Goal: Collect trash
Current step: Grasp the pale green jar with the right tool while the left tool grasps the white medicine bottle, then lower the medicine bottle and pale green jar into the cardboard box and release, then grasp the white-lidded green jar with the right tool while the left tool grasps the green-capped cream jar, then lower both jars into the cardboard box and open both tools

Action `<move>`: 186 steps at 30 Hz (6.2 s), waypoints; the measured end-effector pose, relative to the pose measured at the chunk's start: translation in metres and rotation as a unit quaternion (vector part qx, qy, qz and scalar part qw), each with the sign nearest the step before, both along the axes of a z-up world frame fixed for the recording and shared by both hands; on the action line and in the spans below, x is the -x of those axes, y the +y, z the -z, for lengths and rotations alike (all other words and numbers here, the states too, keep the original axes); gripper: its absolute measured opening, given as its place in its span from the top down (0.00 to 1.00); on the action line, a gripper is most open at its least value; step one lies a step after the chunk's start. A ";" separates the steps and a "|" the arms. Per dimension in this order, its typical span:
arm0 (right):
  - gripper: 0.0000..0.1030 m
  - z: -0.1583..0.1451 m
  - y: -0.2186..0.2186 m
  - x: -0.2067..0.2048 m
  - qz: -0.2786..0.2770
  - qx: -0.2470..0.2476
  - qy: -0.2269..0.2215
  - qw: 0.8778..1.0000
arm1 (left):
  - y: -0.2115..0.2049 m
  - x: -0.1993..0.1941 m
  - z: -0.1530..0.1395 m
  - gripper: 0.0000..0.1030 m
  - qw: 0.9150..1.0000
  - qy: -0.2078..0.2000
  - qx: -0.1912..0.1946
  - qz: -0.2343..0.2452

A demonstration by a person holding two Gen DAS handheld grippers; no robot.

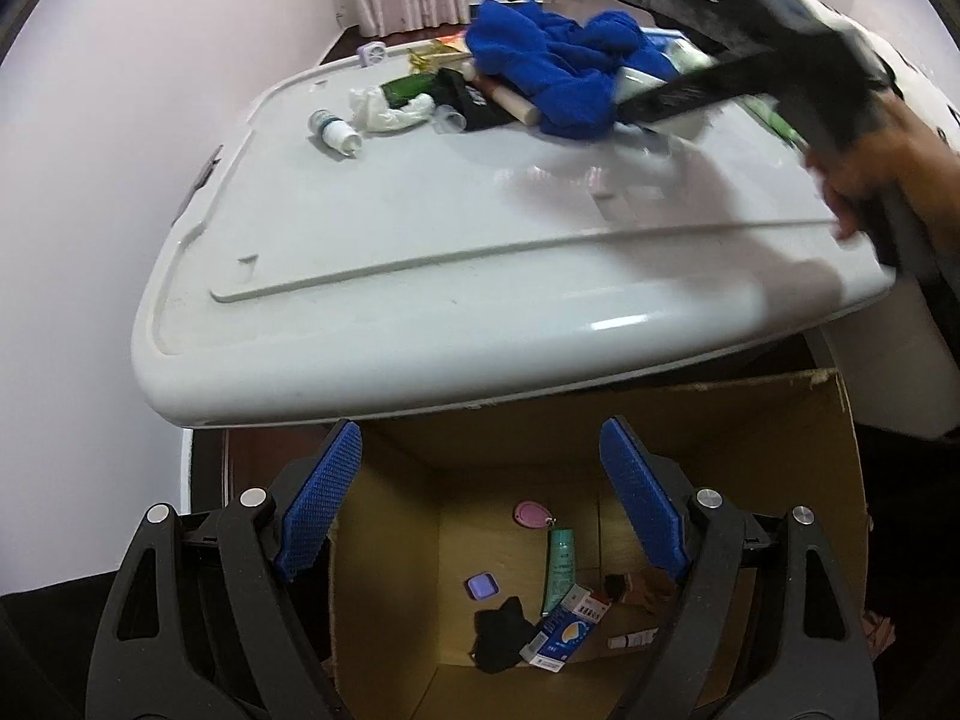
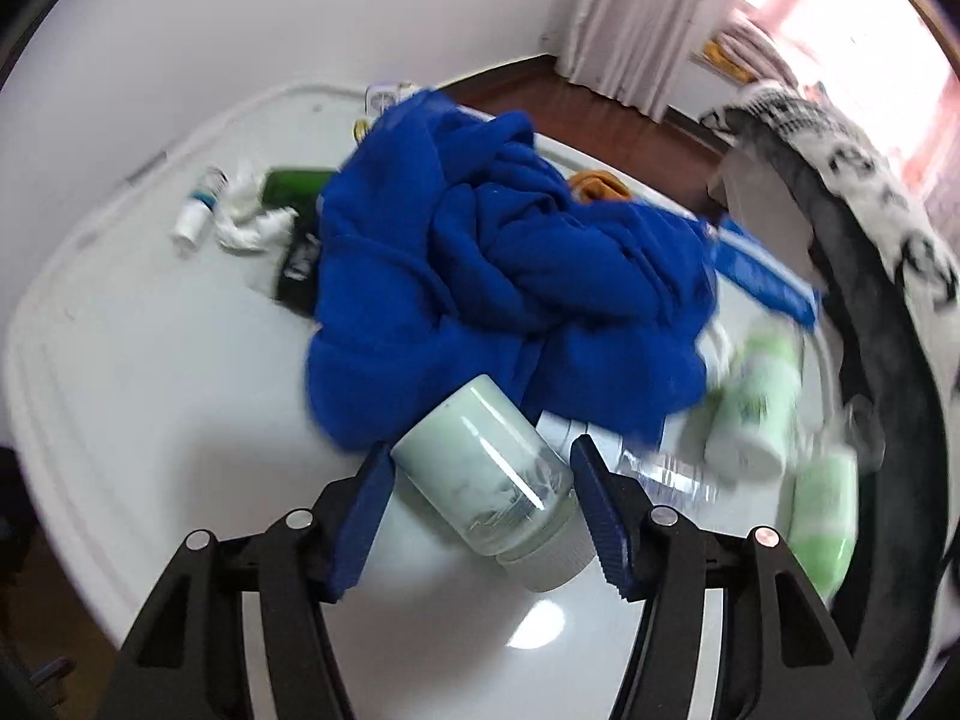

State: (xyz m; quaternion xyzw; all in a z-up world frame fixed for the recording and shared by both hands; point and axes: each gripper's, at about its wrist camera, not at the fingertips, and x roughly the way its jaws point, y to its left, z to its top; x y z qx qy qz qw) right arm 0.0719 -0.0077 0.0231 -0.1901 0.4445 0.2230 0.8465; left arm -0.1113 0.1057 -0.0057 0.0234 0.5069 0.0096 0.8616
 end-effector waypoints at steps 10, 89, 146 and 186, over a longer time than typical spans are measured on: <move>0.42 -0.063 -0.028 0.074 -0.007 -0.069 -0.040 0.997 | 0.056 -0.115 -0.033 0.22 0.992 -0.041 -0.023 -0.115; 0.34 0.008 -0.169 -0.100 0.217 -0.004 0.005 0.976 | -0.092 -0.029 -0.014 0.29 0.990 -0.063 -0.013 0.124; 0.54 -0.090 -0.200 0.078 0.187 -0.114 -0.072 0.973 | -0.154 -0.162 -0.091 0.55 0.988 -0.091 0.044 0.113; 0.13 0.058 -0.047 0.281 0.114 -0.070 0.118 0.984 | -0.006 0.072 -0.002 0.29 0.999 -0.005 0.010 -0.031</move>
